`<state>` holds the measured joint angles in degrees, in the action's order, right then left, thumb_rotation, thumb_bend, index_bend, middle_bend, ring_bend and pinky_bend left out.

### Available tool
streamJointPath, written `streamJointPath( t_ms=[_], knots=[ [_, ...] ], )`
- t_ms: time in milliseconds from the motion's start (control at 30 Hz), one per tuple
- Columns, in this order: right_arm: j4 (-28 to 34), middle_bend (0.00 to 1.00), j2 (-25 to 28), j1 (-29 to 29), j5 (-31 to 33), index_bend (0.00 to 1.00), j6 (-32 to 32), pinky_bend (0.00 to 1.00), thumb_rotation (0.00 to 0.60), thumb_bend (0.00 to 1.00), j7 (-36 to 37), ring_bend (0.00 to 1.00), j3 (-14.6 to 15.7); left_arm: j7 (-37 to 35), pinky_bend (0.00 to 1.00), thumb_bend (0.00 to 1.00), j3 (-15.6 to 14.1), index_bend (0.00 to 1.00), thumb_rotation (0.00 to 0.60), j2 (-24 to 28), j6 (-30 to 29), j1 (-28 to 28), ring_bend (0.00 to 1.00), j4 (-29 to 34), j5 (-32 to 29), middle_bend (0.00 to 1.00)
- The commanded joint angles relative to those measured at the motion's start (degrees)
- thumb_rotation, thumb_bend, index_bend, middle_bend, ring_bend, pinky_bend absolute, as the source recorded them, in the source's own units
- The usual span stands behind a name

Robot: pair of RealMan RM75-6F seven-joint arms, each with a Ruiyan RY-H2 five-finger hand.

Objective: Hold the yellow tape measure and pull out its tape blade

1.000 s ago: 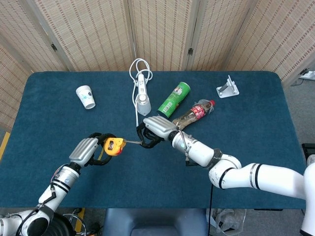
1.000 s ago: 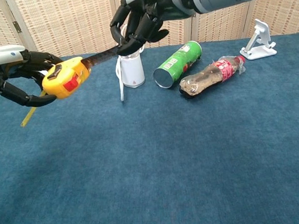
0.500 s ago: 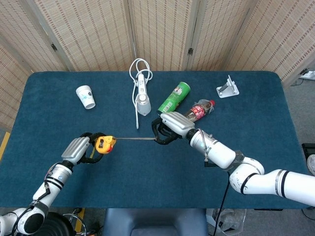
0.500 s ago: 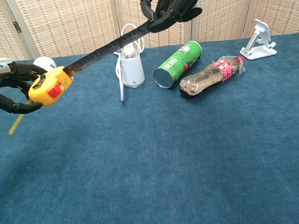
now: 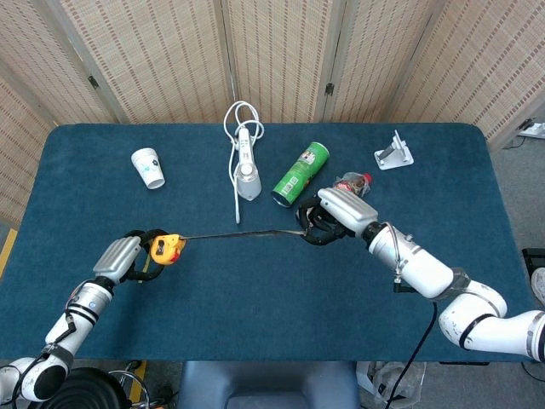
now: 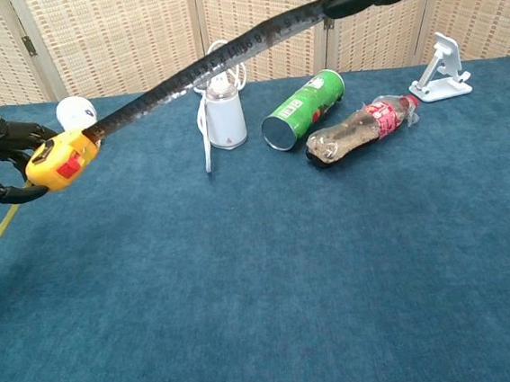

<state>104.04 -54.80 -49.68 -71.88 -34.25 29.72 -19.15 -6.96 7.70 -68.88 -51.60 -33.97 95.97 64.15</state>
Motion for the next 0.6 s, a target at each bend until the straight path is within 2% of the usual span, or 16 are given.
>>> streamJointPath(
  t_ms=[33,267,600],
  knots=[
    [0.91,0.92,2.42,2.1,-2.58,0.7,-1.4,0.9,0.6,0.44,2.53,1.0,0.13,-0.6,0.15,0.42,-0.02,0.62,0.6,-0.22,0.13,0.25,0.43,-0.58,0.26,0.53],
    [1.7,0.92,5.11,4.53,-6.48,0.71,-3.67,0.9,0.6,0.44,7.04,1.0,0.57,-1.02,0.15,0.42,0.03,0.62,0.6,-0.8,0.4,0.35,0.43,-1.2,0.83,0.53],
    [1.35,0.92,5.85,5.02,-9.66,0.71,-4.99,0.9,0.6,0.44,10.51,1.0,1.57,-0.93,0.15,0.42,0.27,0.62,0.6,-1.05,0.52,0.41,0.43,-1.21,0.89,0.53]
  ],
)
